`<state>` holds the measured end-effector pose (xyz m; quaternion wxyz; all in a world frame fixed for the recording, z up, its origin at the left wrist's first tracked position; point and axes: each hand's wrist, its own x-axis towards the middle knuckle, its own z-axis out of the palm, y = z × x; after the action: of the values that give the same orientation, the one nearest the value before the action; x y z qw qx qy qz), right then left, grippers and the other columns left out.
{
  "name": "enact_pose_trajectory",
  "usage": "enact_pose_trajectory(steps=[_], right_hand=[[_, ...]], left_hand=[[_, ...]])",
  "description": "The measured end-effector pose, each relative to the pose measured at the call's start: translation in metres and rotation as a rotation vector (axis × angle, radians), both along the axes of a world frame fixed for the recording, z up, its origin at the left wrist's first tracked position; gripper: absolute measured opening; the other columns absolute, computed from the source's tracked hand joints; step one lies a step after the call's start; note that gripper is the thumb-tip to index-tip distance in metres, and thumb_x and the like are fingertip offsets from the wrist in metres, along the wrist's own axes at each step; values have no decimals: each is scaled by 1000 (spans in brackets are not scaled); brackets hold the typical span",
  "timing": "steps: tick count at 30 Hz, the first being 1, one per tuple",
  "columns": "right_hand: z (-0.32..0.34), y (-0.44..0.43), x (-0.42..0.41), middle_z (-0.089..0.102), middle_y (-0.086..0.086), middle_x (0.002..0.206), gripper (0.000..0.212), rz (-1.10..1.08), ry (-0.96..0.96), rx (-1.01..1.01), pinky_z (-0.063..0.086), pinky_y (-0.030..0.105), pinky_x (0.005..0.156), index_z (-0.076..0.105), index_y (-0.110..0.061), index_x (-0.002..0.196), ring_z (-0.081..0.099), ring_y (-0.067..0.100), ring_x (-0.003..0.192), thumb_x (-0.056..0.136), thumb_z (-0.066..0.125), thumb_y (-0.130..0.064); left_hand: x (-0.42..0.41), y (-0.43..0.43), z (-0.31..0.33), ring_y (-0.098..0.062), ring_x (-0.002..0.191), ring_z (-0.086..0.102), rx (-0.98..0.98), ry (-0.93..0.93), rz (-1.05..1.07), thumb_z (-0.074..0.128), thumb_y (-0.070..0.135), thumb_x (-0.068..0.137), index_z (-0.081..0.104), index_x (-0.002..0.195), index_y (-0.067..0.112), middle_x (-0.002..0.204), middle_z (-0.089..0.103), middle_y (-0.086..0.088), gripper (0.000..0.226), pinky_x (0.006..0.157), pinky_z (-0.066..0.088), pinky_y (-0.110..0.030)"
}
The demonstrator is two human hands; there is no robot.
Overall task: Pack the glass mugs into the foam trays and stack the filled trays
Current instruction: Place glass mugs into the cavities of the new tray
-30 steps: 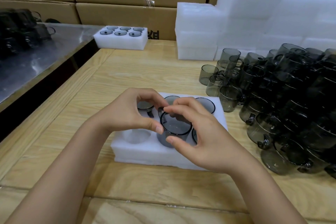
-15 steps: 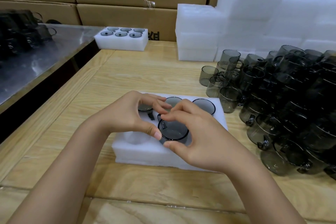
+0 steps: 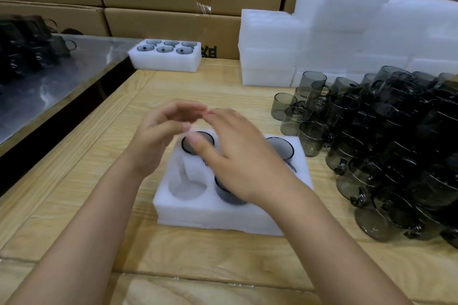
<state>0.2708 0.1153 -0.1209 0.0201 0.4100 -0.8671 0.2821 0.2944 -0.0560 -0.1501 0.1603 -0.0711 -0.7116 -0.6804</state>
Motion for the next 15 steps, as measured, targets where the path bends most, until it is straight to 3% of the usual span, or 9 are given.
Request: enact_pose_trajectory(steps=[2, 4, 7, 10, 13, 15], right_hand=[[-12, -14, -2, 1, -3, 159, 73, 26, -3, 231, -6, 38, 117, 11, -21, 151, -11, 15, 145, 91, 15, -63], [-28, -19, -5, -13, -6, 158, 72, 21, -39, 376, -14, 42, 115, 2, -26, 151, -22, 13, 142, 91, 9, -65], [-44, -19, -7, -16, -5, 157, 68, 16, -11, 418, -14, 43, 113, 8, -29, 150, -21, 14, 143, 92, 7, -64], [-49, -20, -7, -14, -4, 158, 64, 8, 15, 408, -10, 47, 112, 14, -32, 148, -19, 16, 143, 92, 7, -63], [-49, -18, -6, -11, -4, 158, 65, -2, 22, 371, -5, 46, 112, 15, -30, 148, -17, 15, 144, 92, 8, -63], [-46, -18, -4, 2, -2, 159, 65, 16, 2, 304, 1, 44, 115, 21, -26, 147, -7, 16, 145, 93, 12, -61]], left_hand=[[-6, -6, -7, -21, 106, 63, 62, 26, 239, 53, 7, 72, 67, 98, 11, 102, 71, -6, 29, 94, 46, -30], [-11, -10, -16, -22, 105, 63, 95, -26, 321, 53, 6, 80, 66, 99, 10, 106, 68, -7, 23, 95, 46, -32], [-17, -6, -29, -14, 92, 66, 190, -143, 347, 46, -1, 92, 65, 100, 8, 100, 70, -4, 23, 85, 51, -26], [-23, 3, -37, -7, 76, 67, 156, -207, 295, 45, -4, 92, 64, 100, 1, 85, 71, -1, 21, 71, 53, -19], [-24, 2, -38, -7, 74, 68, 164, -217, 239, 44, -4, 92, 64, 101, 3, 80, 73, 4, 23, 67, 53, -16], [-24, -1, -37, -6, 72, 68, 130, -230, 227, 44, -8, 89, 64, 101, 4, 76, 73, 7, 27, 64, 52, -15]])
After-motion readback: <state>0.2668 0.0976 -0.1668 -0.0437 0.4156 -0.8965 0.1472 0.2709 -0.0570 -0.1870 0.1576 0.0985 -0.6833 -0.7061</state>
